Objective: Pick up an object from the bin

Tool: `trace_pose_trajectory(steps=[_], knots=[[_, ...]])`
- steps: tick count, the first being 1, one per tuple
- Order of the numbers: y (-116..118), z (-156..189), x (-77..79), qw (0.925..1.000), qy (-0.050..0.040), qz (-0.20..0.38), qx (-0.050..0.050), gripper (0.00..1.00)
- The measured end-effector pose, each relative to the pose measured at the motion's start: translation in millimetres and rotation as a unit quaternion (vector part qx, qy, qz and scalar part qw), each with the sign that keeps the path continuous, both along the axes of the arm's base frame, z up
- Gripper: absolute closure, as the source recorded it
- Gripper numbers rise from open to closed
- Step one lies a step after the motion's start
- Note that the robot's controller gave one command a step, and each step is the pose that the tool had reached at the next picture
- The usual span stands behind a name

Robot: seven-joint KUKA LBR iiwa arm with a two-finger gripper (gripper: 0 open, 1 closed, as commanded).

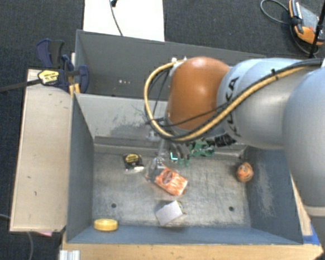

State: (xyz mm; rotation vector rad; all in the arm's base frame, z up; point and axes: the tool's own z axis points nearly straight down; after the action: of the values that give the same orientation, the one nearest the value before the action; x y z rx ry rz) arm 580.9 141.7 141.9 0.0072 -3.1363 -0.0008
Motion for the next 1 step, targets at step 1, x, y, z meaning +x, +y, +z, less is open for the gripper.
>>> trace_pose_trajectory(steps=[1], knots=[[-0.6,4.4,2.1,1.0000,-0.0040,-0.001,0.000,0.00]])
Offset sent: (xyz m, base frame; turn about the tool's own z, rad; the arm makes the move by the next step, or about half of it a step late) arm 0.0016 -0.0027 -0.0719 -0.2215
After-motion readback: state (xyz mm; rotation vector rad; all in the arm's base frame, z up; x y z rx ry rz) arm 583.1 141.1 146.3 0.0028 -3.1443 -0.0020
